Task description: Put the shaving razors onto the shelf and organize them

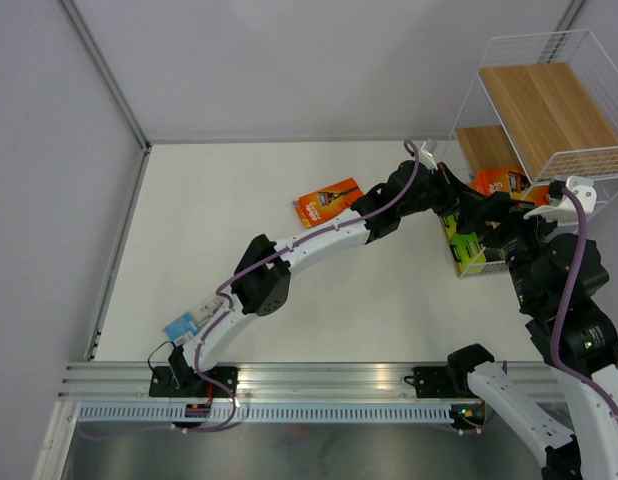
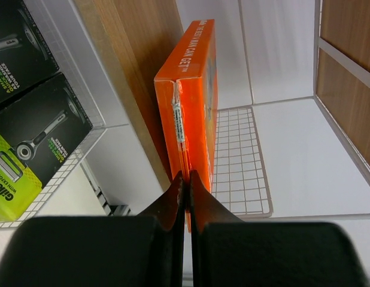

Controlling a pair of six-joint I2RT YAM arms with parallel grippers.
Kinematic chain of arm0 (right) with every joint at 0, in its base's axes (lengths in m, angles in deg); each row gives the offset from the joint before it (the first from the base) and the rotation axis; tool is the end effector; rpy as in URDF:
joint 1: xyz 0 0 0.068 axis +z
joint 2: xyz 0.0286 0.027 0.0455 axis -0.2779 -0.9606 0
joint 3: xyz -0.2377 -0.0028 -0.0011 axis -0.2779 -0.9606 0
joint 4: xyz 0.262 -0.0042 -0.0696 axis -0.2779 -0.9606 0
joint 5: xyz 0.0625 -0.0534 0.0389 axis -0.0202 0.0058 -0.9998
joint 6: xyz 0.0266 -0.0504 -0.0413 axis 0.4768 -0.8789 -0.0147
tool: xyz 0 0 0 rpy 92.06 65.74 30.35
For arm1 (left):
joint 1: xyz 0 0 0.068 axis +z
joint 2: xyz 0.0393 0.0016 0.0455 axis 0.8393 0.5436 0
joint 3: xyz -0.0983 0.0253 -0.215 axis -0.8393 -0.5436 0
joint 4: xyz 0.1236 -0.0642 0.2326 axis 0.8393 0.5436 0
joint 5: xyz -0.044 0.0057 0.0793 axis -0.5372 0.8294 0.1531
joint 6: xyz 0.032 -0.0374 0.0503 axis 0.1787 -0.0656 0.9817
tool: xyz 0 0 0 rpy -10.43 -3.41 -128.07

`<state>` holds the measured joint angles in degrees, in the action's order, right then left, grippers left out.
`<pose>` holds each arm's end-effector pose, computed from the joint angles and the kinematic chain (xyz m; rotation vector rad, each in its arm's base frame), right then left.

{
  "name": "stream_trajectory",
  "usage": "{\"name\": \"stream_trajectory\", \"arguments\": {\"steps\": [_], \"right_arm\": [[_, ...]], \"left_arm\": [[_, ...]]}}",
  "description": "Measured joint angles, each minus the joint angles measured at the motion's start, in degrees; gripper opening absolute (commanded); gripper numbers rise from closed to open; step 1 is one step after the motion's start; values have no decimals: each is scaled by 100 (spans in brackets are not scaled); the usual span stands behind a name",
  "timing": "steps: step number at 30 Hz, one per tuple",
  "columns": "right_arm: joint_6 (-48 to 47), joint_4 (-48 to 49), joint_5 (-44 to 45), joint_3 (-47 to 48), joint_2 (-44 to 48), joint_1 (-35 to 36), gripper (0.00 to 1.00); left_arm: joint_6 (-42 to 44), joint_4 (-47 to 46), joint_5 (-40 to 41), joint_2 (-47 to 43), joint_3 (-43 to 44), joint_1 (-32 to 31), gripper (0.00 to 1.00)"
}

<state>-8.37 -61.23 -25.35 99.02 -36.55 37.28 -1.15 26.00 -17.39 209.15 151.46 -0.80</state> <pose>0.1407 0.0332 0.4403 0.2143 1.5608 0.2446 0.3002 -0.4983 0.2812 -0.0822 1.9908 -1.8057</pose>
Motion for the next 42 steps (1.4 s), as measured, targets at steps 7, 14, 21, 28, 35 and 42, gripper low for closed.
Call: {"name": "stream_trajectory", "arguments": {"steps": [7, 14, 21, 28, 35, 42], "right_arm": [[-74, 20, -50, 0, 0, 0, 98], [-111, 20, -50, 0, 0, 0, 98], [-114, 35, -52, -2, 0, 0, 98], [-114, 50, -79, -7, 0, 0, 98], [-103, 92, -164, -179, 42, 0, 98], [-90, 101, -210, -229, 96, 0, 98]], "left_arm": [[-151, 35, 2, 94, 129, -22, 2], [-181, 74, -7, 302, 444, -66, 2], [-186, 81, -20, 321, 463, -72, 3], [-129, 162, -28, 321, 463, -74, 38], [225, 166, -37, -149, 66, -94, 72], [531, 374, -20, -715, -734, -61, 74]]}}
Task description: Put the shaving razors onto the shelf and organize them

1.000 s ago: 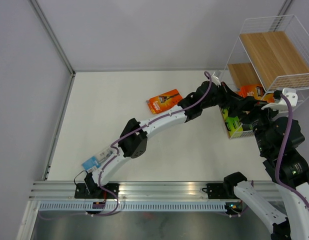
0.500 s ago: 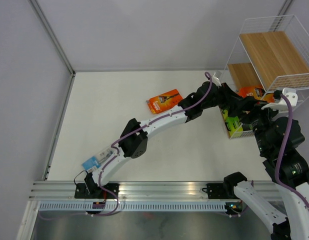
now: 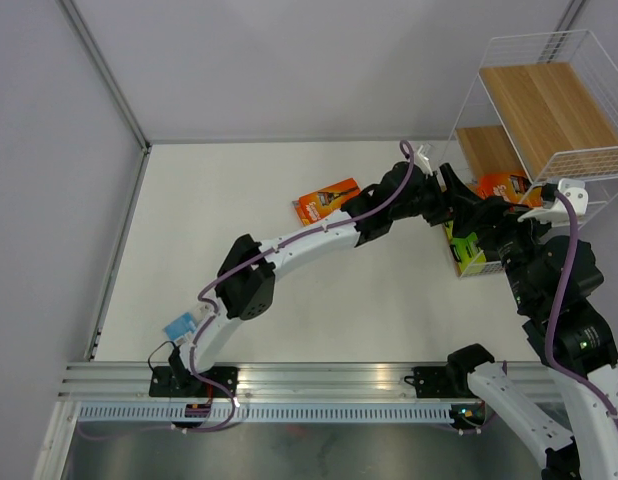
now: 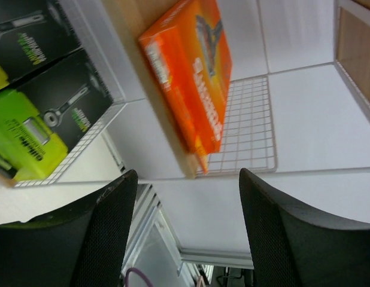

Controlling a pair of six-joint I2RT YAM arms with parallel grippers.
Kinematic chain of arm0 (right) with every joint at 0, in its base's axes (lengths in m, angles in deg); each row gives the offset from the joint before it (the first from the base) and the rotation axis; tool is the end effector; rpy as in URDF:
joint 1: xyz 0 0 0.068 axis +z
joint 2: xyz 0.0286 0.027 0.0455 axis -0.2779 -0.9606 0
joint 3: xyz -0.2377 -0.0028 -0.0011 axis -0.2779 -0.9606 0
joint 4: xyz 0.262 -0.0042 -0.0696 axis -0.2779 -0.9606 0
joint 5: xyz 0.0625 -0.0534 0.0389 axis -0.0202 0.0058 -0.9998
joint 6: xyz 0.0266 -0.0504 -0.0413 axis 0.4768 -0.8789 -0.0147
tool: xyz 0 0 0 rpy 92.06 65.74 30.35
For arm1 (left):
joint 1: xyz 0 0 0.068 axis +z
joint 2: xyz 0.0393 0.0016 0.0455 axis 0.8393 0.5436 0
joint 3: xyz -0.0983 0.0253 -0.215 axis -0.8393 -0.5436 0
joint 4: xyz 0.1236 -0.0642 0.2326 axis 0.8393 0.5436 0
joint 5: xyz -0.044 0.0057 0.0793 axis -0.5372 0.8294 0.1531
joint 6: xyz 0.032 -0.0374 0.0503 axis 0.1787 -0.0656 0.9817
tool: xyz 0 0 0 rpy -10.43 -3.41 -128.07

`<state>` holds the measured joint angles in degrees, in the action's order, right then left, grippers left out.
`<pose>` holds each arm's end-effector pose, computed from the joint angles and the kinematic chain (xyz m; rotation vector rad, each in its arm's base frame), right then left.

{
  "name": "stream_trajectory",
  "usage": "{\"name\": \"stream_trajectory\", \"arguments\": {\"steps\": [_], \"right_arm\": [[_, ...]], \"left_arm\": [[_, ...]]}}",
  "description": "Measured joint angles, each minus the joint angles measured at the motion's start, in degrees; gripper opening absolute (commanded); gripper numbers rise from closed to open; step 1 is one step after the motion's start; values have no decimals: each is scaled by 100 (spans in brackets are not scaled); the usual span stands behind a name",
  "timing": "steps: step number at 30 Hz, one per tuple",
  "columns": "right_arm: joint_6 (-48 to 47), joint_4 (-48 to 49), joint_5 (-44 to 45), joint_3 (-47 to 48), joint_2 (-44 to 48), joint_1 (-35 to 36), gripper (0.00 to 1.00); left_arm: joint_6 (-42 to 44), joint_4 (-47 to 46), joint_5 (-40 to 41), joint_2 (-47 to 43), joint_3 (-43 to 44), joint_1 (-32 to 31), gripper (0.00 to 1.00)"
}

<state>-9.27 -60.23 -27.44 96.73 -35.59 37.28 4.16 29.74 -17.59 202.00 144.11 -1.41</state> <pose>0.1427 0.0361 0.4322 0.1728 1.5721 0.2589 0.2839 -0.4838 0.2913 0.0122 2.0427 -1.7102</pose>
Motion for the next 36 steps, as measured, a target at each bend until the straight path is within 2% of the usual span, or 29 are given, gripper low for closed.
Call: {"name": "stream_trajectory", "arguments": {"steps": [5, 11, 16, 21, 28, 36], "right_arm": [[72, 39, -37, -2, 2, 0, 98], [184, 234, -509, -175, -57, 0, 98], [223, 409, -1392, -345, -544, 0, 98], [328, 656, -1711, -564, -1021, 0, 98], [546, 1029, -1696, -621, -1453, 0, 98], [671, 1257, -1471, -621, -1860, 0, 98]], "left_arm": [[131, 61, -33, -599, -1058, 195, 75], [380, 28, -291, -1650, -2717, 817, 76], [544, -57, -428, -2710, -4052, 1600, 76], [748, -26, -437, -3484, -5093, 2675, 75], [1010, 0, -457, -3613, -5893, 3687, 68], [1047, -802, -667, -2820, -6196, 4131, 63]]}}
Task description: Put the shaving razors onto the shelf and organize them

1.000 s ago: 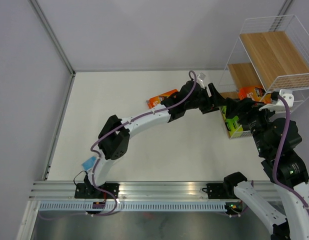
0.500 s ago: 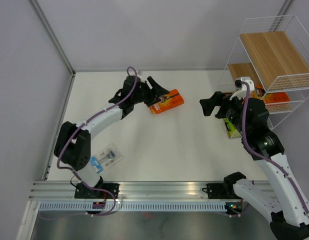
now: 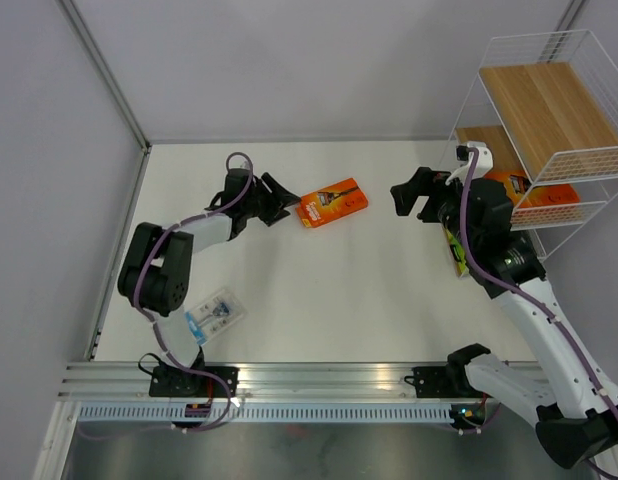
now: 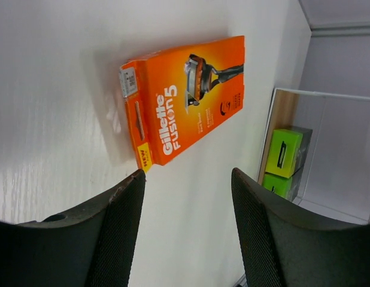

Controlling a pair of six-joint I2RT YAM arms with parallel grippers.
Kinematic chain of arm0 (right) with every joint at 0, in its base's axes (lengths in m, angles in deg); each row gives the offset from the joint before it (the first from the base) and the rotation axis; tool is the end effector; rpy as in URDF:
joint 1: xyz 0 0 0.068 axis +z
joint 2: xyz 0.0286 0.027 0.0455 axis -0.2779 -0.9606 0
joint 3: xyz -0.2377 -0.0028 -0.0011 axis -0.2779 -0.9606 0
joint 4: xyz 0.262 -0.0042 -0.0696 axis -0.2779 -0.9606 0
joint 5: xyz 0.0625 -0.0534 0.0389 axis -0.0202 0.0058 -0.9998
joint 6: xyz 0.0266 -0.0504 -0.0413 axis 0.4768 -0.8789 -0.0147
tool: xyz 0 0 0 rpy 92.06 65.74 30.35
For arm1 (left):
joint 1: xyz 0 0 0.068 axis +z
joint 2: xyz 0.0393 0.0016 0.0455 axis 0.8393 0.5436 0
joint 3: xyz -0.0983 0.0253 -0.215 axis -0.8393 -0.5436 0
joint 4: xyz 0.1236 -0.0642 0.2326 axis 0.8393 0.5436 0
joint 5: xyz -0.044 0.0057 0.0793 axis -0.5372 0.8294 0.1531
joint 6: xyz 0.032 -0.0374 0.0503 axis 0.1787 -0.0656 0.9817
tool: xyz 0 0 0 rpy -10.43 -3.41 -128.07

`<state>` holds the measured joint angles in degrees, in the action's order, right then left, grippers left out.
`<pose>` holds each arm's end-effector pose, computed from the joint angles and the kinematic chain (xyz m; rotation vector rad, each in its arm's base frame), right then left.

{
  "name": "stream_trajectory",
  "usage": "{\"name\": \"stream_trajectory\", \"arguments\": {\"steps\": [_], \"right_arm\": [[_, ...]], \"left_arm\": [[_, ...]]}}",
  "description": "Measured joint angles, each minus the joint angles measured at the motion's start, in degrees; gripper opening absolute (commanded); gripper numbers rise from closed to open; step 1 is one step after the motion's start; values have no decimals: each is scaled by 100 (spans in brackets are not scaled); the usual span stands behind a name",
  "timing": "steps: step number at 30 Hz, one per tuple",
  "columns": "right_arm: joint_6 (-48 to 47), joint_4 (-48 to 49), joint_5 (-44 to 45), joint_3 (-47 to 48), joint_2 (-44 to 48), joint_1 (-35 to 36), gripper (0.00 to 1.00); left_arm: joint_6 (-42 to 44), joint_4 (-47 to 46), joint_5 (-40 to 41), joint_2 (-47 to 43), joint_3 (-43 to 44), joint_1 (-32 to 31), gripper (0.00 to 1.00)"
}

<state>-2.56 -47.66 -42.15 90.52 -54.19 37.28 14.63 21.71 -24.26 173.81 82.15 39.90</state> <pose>0.2430 0.0904 0.3626 0.0633 1.8155 0.4944 0.3857 -0.1374 0.1390 -0.6003 2.2259 -1.0515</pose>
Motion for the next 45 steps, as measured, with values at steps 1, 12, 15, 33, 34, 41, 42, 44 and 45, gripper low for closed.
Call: {"name": "stream_trajectory", "arguments": {"steps": [1, 12, 15, 33, 34, 41, 42, 44, 45], "right_arm": [[2, 17, 22, 0, -24, 0, 98], [13, 20, 367, 0, -155, 0, 98], [13, 37, 442, 0, -175, 0, 98], [177, 271, 1032, 0, -116, 0, 98], [179, 271, 1093, 0, -68, 0, 98], [170, 264, 1390, 2, 197, 0, 98], [168, 262, 1434, 2, 197, 0, 98], [168, 240, 1502, 2, 199, 0, 98], [168, 232, 1532, 2, 203, 0, 98]], "left_arm": [[-31, -125, -61, 166, 0, 7, 62], [-273, -645, -76, 859, 28, 0, 56], [-275, -675, -42, 957, 87, 0, 49], [-498, -1051, 11, 1725, 433, -61, 30], [-544, -1110, 17, 1751, 442, -79, 27], [-780, -1585, 26, 1939, 522, -129, 2], [-787, -1611, 26, 1941, 522, -129, 2], [-796, -1657, 35, 1943, 522, -131, 2], [-798, -1672, 48, 1943, 522, -131, 2]]}}
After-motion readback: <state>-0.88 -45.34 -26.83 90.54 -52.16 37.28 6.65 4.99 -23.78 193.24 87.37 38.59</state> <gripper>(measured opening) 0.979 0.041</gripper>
